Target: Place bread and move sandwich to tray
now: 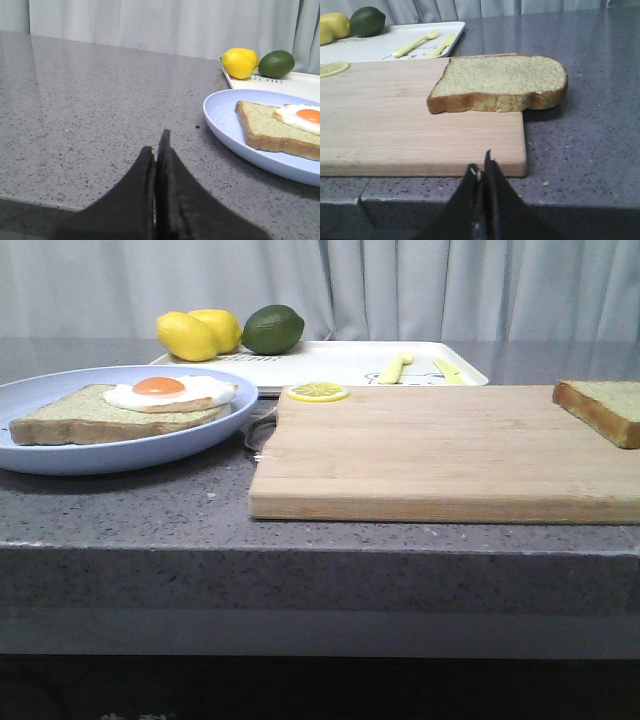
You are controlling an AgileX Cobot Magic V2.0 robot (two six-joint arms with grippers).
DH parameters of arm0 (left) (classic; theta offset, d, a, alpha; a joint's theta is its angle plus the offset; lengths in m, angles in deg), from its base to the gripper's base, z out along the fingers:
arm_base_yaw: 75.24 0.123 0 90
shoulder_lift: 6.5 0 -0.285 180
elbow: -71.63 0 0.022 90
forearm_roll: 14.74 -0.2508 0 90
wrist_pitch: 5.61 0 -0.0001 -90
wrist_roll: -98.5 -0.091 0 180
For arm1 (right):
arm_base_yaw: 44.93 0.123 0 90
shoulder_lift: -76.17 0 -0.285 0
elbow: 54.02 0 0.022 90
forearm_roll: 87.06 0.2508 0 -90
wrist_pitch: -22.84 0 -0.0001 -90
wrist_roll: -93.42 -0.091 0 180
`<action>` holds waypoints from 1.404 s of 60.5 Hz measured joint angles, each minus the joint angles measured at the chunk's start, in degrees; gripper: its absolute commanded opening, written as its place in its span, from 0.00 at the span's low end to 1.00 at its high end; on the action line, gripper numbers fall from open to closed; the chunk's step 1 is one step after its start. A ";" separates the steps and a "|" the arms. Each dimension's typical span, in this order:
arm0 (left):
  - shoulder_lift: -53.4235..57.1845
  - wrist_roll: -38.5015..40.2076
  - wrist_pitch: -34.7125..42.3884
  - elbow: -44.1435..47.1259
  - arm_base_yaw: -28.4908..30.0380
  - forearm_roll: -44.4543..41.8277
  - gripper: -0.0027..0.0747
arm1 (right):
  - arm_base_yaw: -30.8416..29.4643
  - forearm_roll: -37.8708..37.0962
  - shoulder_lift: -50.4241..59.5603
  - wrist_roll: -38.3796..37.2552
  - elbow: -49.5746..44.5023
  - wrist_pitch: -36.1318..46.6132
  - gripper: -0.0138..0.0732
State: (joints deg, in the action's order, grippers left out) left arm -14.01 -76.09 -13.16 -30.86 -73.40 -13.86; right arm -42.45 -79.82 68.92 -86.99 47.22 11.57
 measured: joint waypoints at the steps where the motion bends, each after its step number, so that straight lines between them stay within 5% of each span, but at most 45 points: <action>1: 0.00 0.00 0.00 0.00 0.00 0.00 0.01 | 0.00 0.00 0.00 0.00 0.00 0.00 0.08; 41: 0.00 0.00 0.04 0.00 0.00 0.00 0.01 | 0.00 0.00 0.00 0.00 0.00 0.00 0.08; 70: 0.00 0.00 8.58 -0.29 0.00 1.50 0.01 | 0.00 0.11 0.00 0.00 0.12 6.33 0.08; 85: 0.00 0.00 7.55 -11.58 0.00 2.24 0.01 | 0.00 0.21 -0.54 0.00 13.92 3.47 0.08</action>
State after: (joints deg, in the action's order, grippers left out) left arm -14.01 -76.09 -5.61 -42.44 -73.40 -11.62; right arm -42.45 -79.60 68.39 -86.99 61.14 15.04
